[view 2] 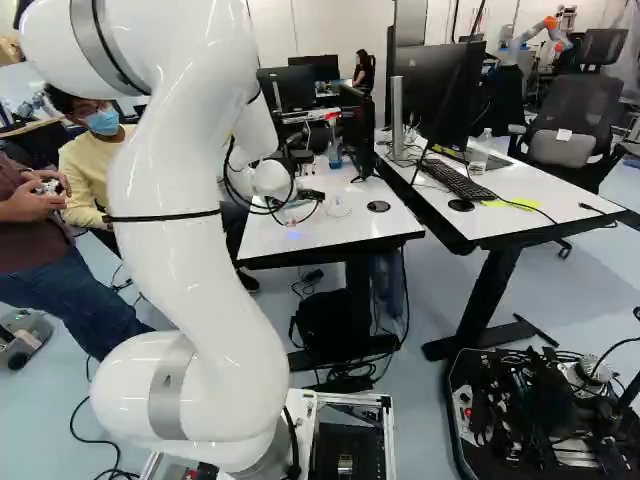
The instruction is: Clean the table with the green towel
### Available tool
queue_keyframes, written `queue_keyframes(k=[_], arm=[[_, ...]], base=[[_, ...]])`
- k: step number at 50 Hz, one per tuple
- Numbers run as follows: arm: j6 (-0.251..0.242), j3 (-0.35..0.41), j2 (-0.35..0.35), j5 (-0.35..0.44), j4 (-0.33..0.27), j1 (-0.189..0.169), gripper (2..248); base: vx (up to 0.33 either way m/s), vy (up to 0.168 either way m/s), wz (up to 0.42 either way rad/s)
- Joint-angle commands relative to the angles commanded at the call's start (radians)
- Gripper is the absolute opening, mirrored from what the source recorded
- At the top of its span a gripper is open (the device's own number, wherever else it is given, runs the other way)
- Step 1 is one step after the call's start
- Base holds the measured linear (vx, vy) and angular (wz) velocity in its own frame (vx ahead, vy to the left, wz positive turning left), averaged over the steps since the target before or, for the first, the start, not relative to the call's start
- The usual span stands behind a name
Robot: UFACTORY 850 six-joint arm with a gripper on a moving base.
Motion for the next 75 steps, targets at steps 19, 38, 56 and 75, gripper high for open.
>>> queue_keyframes(k=[19, 38, 56, 75], arm=[[0.000, 0.007, 0.042, 0.000, 0.000, -0.002, 247], [0.000, 0.033, 0.102, 0.000, 0.000, 0.001, 247], [0.000, 0.096, 0.194, -0.134, 0.032, 0.036, 247], [0.000, 0.144, 0.280, -0.333, 0.110, 0.098, 247]], base=[[0.000, 0.000, 0.000], [0.000, 0.000, 0.000], [0.000, 0.000, 0.000], [0.000, 0.000, 0.000]])
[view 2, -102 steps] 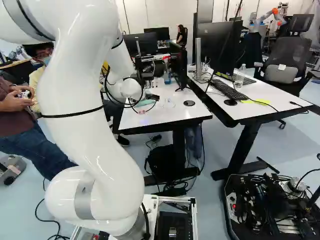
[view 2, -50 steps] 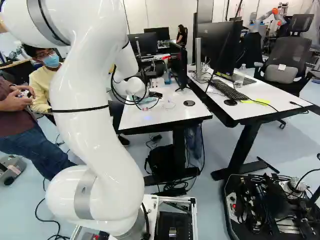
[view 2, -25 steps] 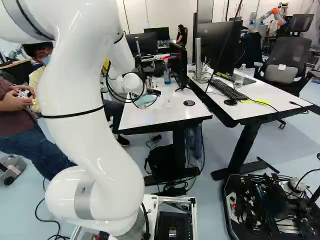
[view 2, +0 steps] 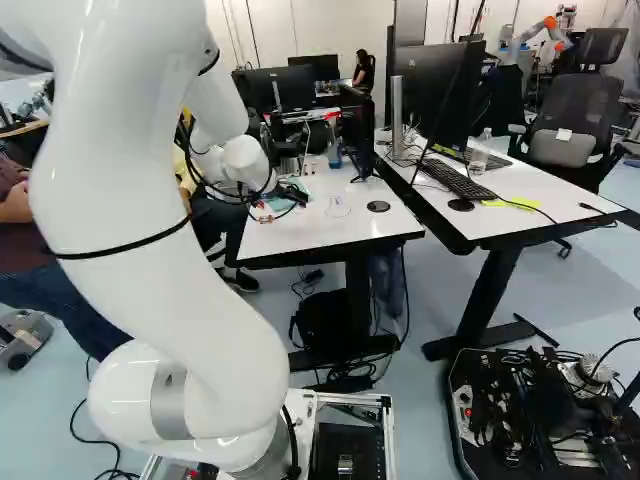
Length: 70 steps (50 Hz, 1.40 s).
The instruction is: Clean the table with the green towel
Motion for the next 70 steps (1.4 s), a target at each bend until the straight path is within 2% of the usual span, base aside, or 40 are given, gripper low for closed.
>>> queue_keyframes(k=[22, 45, 59, 70], arm=[[0.000, -0.046, 0.015, -0.229, 0.116, 0.067, 247], [0.000, -0.093, 0.016, -0.445, 0.274, 0.144, 247], [0.000, -0.130, -0.022, -0.549, 0.387, 0.193, 247], [0.000, -0.199, -0.106, -0.569, 0.411, 0.210, 247]], base=[[0.000, 0.000, 0.000], [0.000, 0.000, 0.000], [0.000, 0.000, 0.000], [0.000, 0.000, 0.000]])
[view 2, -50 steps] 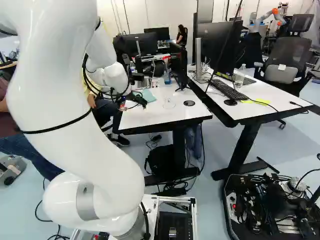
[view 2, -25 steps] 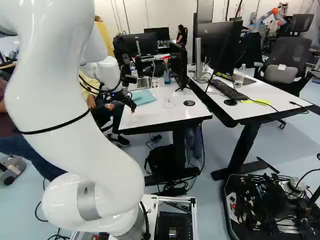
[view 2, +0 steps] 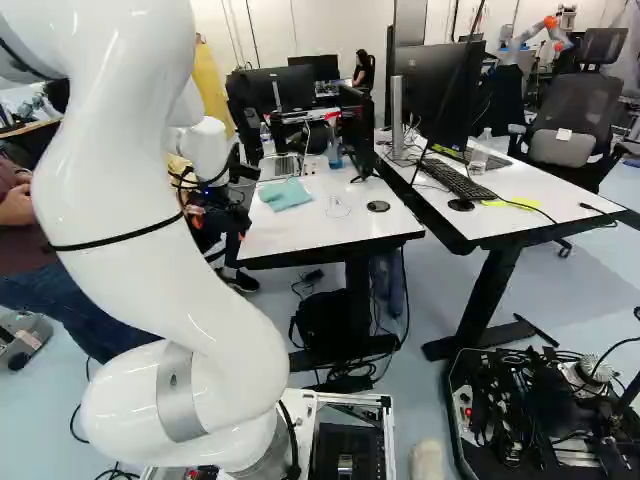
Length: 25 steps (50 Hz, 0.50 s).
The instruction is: Clean the table with the green towel
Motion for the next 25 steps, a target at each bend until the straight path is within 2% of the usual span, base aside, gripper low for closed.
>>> queue_keyframes(k=[10, 25], arm=[[0.000, -0.063, -0.073, -0.001, 0.001, 0.009, 247], [0.000, -0.081, -0.092, -0.001, 0.001, 0.062, 247]], base=[[0.000, 0.000, 0.000], [0.000, 0.000, 0.000]])
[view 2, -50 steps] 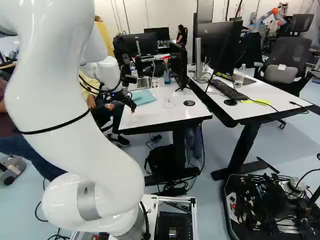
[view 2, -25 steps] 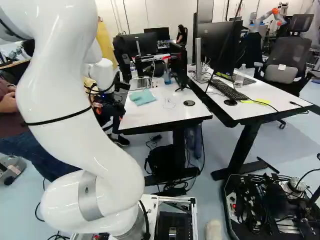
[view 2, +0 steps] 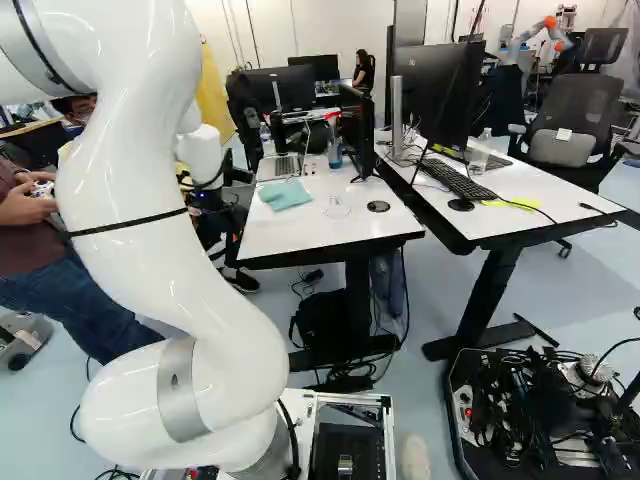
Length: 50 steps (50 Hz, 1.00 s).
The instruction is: Clean the table with the green towel
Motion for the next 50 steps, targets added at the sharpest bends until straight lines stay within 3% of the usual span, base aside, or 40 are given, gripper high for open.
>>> queue_keyframes(k=[19, 42, 50], arm=[[0.000, 0.024, 0.033, 0.000, 0.000, 0.060, 247], [0.000, 0.046, 0.109, 0.000, 0.000, 0.065, 247], [0.000, 0.067, 0.147, 0.005, -0.001, 0.050, 247]], base=[[0.000, 0.000, 0.000], [0.000, 0.000, 0.000], [0.000, 0.000, 0.000]])
